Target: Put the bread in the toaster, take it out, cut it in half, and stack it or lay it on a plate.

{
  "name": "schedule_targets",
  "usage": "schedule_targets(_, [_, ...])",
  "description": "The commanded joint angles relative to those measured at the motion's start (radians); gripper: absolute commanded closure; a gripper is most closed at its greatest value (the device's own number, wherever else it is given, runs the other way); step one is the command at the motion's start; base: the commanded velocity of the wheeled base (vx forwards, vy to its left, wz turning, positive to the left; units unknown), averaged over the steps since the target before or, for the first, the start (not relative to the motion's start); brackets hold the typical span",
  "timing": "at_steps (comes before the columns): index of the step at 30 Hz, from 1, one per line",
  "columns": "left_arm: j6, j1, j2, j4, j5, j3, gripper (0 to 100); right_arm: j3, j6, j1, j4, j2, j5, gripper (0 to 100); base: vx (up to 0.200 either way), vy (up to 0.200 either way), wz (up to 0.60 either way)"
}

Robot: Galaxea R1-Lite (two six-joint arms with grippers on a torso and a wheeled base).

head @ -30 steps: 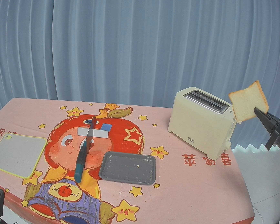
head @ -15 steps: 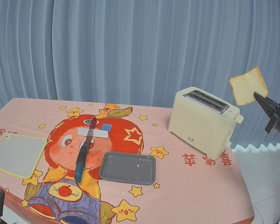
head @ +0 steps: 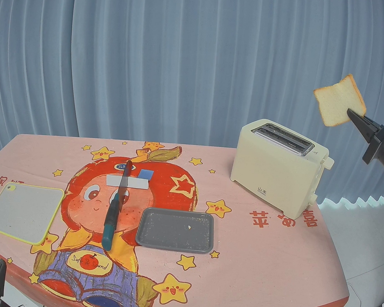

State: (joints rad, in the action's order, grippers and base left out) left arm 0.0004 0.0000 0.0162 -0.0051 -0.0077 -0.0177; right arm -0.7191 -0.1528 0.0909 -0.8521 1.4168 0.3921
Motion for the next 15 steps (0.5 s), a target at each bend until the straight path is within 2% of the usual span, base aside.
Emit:
schedule_targets(1, [0.000,0.000,-0.016,0.001,0.000,0.018,100,-0.036,-0.001,0.000,-0.001,0.031,0.001,100,0.000,0.000,0.00])
schedule_targets(15, [0.000,0.000,-0.016,-0.001,0.000,0.018,100,-0.138,-0.002,-0.022,-0.001,0.119,0.013,100,0.000,0.000,0.00])
